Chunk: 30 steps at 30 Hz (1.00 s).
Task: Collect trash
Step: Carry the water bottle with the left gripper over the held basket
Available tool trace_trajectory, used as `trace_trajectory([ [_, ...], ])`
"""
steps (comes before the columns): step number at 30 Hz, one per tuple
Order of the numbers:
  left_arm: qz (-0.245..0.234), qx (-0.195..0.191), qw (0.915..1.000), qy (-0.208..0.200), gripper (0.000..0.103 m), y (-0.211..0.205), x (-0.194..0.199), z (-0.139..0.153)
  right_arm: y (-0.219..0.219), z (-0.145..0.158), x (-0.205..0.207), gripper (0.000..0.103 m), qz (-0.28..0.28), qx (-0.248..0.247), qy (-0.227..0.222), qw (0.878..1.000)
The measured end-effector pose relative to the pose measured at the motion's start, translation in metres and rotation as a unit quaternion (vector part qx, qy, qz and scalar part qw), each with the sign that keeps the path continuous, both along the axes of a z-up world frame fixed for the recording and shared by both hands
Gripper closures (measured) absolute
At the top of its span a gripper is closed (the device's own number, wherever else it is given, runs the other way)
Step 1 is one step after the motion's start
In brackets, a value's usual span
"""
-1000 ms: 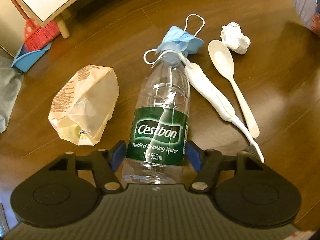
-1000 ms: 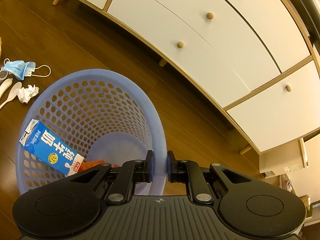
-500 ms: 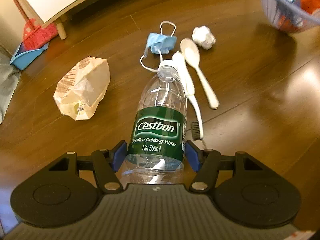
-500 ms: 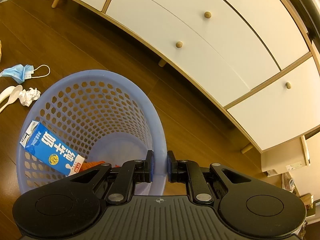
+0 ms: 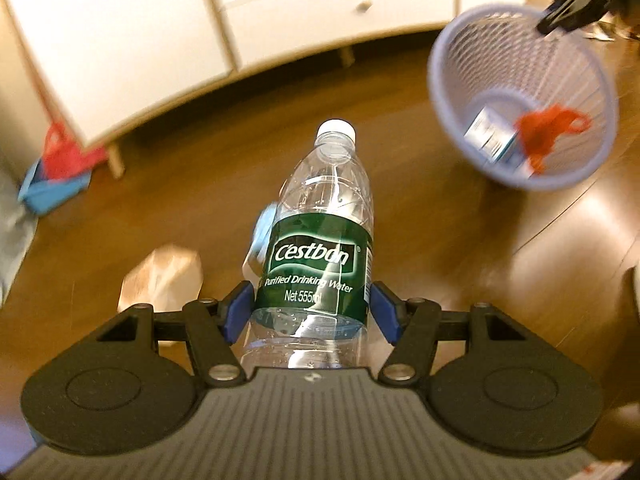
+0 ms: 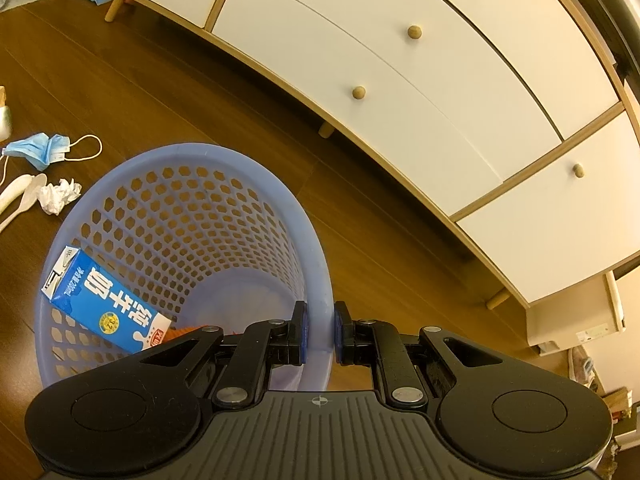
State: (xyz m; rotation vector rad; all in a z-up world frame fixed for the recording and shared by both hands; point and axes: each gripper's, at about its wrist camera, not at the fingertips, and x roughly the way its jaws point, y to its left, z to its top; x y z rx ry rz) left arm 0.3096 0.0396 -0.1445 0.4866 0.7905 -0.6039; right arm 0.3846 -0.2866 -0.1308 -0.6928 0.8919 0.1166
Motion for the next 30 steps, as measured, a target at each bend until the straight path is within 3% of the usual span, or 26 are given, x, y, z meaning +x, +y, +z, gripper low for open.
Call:
trace_trajectory([
  [6,-0.061,-0.021,0.9976,-0.026,0.044,-0.058,0.007,0.035,-0.001,0.001,0.001,0.094,0.005,0.005,-0.001,1.000],
  [10,-0.092,-0.020,0.9951,-0.033,0.044,-0.089,0.010,0.043,-0.003,0.002,0.002,0.094,0.007,0.009,-0.001,1.000],
  [18,-0.119,-0.005,0.9926,-0.022,0.044,-0.128,0.015,0.038,-0.004,0.002,0.003,0.094,0.009,0.009,-0.001,1.000],
  [30,-0.133,-0.005,0.9909,-0.018,0.044,-0.142,0.020,0.028,-0.002,-0.001,0.000,0.094,0.019,-0.014,-0.002,1.000],
])
